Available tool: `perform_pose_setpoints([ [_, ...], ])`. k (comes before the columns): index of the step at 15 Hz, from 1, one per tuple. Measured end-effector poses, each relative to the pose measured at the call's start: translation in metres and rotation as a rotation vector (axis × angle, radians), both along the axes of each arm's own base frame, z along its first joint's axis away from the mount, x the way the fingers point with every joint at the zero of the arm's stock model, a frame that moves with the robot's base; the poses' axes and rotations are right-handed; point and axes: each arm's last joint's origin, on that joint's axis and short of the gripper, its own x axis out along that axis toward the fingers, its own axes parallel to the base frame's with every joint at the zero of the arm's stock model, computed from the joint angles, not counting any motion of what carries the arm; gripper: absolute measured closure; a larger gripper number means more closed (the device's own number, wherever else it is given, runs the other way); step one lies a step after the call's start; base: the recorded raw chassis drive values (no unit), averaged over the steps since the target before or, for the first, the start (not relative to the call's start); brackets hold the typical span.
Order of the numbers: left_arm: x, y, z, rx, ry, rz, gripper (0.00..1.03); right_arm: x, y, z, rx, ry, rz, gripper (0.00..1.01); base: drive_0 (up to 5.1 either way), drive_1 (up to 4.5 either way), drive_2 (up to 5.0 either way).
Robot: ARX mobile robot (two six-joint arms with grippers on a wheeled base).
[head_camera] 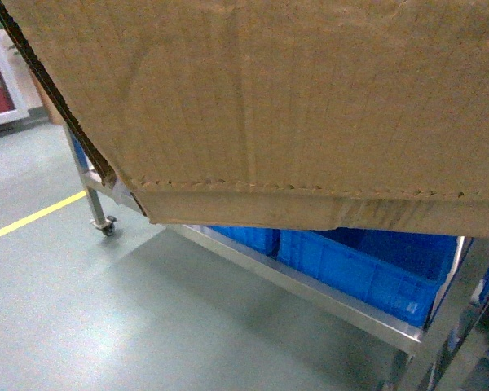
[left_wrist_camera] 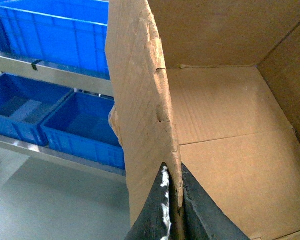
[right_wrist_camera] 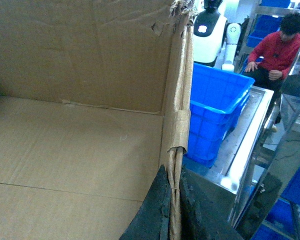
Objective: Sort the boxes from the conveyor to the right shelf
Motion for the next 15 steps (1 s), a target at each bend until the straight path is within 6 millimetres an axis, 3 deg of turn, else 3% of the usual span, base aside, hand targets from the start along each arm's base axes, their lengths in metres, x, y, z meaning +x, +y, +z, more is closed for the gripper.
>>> perform_pose_setpoints([
  [15, 0.0, 0.0, 0.0, 0.0, 0.0, 0.0, 1.01, 0.0001, -0.0001, -0.0001, 0.0, 0.0, 0.0, 0.99, -1.7, -1.69, -1.7],
])
